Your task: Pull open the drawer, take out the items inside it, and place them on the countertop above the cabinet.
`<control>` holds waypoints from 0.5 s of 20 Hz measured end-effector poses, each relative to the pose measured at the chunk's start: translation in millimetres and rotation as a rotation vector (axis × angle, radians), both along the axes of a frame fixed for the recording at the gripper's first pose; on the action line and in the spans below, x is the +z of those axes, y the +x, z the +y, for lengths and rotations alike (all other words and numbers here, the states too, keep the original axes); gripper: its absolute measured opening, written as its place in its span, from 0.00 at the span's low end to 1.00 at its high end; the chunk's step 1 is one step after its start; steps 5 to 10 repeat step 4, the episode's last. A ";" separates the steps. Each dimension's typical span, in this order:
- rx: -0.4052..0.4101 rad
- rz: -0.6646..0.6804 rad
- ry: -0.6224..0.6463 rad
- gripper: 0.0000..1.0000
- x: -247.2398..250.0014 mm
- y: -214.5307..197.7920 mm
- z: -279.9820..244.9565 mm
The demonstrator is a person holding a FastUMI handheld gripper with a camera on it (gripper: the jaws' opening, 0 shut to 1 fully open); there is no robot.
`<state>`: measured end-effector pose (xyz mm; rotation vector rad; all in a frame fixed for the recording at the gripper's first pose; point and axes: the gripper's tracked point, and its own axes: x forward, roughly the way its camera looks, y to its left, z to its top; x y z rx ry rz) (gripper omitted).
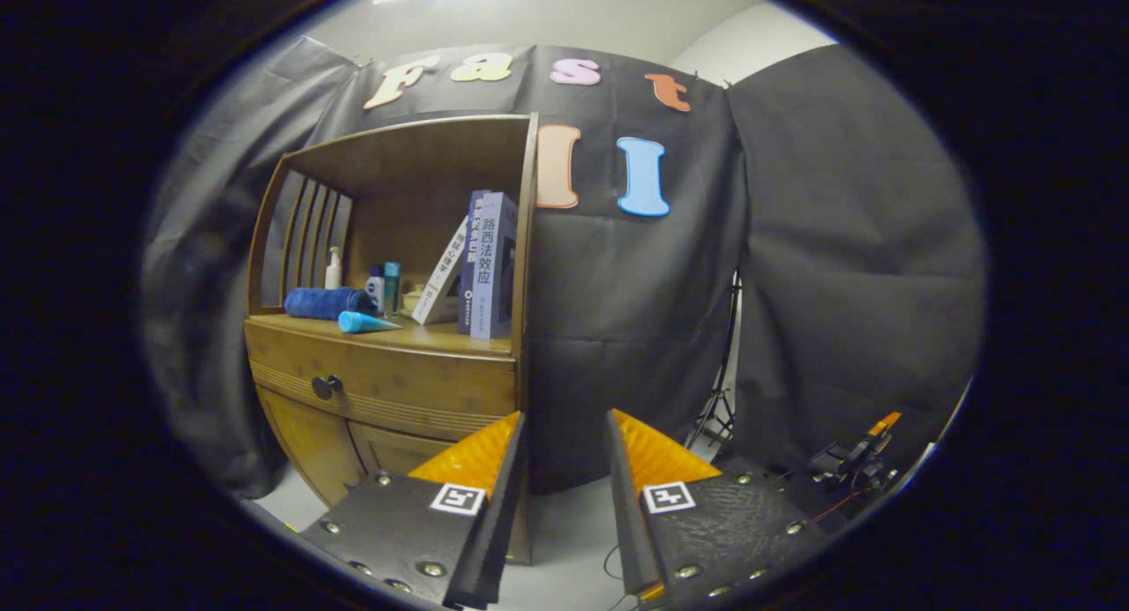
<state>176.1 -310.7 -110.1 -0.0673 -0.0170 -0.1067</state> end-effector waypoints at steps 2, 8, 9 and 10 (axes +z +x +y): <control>-0.003 -0.011 0.004 0.51 2.6 -1.4 -1.5; 0.001 -0.015 0.011 0.51 2.7 -2.2 -1.6; 0.001 -0.015 0.011 0.51 2.7 -2.2 -1.6; 0.001 -0.015 0.011 0.51 2.7 -2.2 -1.6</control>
